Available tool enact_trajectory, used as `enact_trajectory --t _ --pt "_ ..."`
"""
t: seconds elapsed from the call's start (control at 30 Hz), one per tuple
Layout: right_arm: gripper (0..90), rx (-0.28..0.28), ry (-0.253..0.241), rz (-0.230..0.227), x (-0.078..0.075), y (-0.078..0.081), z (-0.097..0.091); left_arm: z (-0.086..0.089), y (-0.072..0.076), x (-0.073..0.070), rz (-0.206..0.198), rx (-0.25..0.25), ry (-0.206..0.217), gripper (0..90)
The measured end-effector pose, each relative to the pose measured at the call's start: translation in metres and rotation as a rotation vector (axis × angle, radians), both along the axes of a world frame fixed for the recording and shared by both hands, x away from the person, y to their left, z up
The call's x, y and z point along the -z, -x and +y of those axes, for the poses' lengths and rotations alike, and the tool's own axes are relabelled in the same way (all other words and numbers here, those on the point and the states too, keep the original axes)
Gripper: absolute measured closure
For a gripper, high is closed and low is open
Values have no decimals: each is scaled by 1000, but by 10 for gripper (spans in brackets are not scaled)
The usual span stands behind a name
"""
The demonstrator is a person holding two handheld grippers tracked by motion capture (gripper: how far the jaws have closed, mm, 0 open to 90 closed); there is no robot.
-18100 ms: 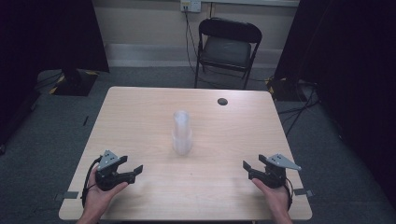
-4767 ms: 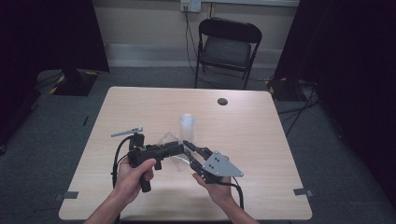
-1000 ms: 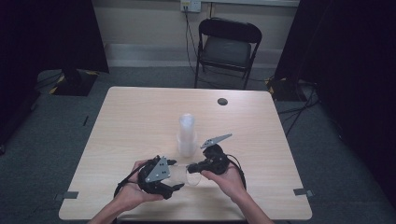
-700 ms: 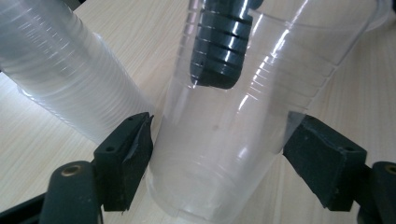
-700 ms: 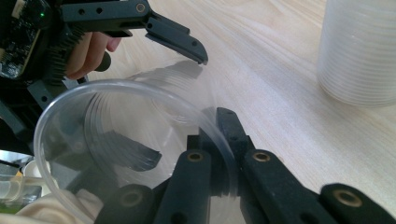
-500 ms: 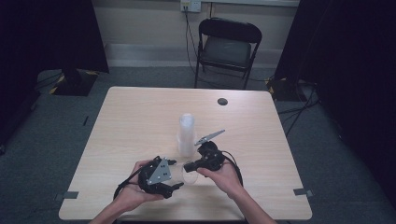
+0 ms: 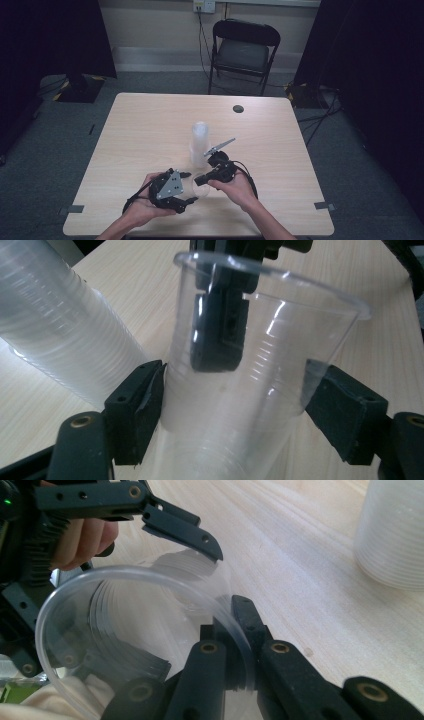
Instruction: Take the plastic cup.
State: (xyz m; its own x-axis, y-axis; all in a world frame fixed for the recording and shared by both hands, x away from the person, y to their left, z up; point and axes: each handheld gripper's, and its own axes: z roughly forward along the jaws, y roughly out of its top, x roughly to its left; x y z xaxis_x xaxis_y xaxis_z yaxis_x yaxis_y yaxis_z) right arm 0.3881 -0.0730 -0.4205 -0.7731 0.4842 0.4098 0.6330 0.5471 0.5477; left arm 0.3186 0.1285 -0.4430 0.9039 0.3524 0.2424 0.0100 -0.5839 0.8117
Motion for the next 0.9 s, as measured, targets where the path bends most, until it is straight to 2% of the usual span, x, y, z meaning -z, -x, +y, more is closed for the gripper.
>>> enact_trajectory --t 0.27,0.57,0.67,0.7,0.9 --pt "900 -13 33 30 2 -2 9 -6 4 -2 -44 28 -13 254" --pt "900 -12 58 51 7 -3 18 -8 5 0 -68 31 -30 273" --pt "868 -8 59 43 7 -3 18 -7 4 1 -51 24 -3 290" --pt "850 1 58 32 6 -3 17 -6 3 1 -58 21 -2 307" --pt "771 24 49 15 4 -1 15 -2 -1 3 -30 -6 25 311"
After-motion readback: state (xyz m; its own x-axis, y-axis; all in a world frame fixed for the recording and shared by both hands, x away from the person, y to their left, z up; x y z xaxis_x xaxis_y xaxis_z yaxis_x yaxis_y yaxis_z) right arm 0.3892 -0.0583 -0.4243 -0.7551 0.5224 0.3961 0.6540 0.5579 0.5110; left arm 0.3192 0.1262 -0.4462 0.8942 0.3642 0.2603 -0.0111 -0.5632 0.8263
